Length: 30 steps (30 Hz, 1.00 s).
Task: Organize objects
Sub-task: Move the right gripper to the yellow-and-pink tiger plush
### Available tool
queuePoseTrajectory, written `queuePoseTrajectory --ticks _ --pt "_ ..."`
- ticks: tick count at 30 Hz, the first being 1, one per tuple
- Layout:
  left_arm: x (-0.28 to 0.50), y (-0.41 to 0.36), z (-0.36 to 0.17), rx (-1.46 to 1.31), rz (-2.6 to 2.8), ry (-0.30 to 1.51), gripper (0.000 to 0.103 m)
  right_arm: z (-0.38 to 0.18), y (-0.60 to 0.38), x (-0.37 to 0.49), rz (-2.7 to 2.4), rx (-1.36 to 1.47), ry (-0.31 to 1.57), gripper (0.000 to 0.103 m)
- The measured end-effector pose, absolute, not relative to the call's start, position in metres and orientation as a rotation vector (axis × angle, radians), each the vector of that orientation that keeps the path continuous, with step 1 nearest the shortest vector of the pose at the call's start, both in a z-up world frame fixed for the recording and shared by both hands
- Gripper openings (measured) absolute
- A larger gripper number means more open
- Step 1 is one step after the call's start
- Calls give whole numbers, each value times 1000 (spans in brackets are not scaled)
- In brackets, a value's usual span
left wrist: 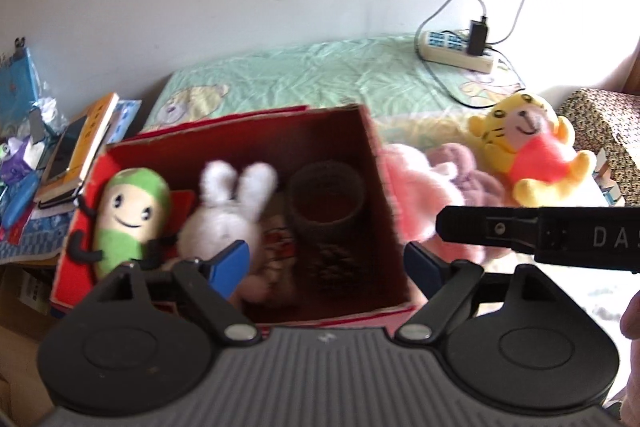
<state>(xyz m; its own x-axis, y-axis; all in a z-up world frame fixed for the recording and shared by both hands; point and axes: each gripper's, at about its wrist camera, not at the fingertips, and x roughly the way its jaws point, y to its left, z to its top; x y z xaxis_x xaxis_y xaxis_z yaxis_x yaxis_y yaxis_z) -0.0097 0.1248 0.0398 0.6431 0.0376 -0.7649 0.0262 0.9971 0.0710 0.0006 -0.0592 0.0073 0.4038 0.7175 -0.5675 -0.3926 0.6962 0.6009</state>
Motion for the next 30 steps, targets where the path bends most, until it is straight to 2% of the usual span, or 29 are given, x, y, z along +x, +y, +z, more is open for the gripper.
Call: queuePoseTrajectory --ticks 24,26,28,30 --pt "-7 -9 9 183 -64 940 92 -22 -175 2 627 463 949 31" --pt "-7 -16 6 190 -67 941 96 -24 -181 2 622 467 951 31" --pt "-7 -21 2 194 -72 951 96 -27 -185 2 615 469 957 31" --pt "-7 -26 -3 195 -77 965 96 -31 -189 2 610 475 967 39"
